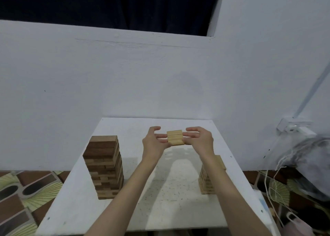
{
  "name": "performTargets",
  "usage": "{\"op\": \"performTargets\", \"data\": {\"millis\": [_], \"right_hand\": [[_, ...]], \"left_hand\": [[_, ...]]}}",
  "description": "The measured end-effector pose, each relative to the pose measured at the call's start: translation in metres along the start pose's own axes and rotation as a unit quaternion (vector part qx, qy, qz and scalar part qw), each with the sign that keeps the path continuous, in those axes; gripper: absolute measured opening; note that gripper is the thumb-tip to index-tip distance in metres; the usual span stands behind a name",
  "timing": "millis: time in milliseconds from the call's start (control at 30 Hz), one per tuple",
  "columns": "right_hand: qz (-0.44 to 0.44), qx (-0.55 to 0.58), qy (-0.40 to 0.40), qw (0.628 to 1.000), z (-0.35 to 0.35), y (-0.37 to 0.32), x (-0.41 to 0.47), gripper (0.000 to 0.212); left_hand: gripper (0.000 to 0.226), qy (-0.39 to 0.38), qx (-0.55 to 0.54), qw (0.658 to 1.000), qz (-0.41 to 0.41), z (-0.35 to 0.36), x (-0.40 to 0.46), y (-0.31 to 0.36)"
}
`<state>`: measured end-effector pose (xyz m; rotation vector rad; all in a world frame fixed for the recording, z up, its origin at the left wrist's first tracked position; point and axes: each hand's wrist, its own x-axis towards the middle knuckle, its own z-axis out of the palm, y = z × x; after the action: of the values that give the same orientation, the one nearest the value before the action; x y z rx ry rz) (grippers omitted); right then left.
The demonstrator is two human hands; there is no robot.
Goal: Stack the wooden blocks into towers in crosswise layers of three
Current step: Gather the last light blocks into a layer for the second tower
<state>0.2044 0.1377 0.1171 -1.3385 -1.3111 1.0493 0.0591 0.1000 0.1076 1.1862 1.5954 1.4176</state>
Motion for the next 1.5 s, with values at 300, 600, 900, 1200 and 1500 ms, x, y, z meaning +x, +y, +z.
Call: {"op": "performTargets", "data": {"millis": [300, 600, 900, 1200, 1500], "right_hand": [[0.009, 0.007, -0.003, 1.000, -0.067, -0.012, -0.012, 0.031], [0.043, -0.020, 0.005, 0.999, -0.112, 0.010, -0.025, 0.032], [0.068, -0.036, -0.001, 0.997, -0.123, 0.025, -0.030, 0.032], [0.072, -0.037, 0.001, 0.997, -0.121, 0.029, -0.028, 0.031], [0.071, -0.053, 0.002, 0.996, -0.120, 0.033, -0.025, 0.031]], "left_hand": [[0.065, -0.049, -0.020, 0.999, 0.013, 0.038, -0.027, 0.028], [0.061, -0.083, -0.020, 0.996, -0.018, 0.082, -0.059, 0.017], [0.059, -0.089, 0.015, 0.996, -0.029, 0.093, -0.065, 0.011], [0.060, -0.085, 0.024, 0.995, -0.037, 0.097, -0.063, 0.006], [0.058, -0.091, 0.038, 0.994, -0.045, 0.097, -0.061, 0.006]]}}
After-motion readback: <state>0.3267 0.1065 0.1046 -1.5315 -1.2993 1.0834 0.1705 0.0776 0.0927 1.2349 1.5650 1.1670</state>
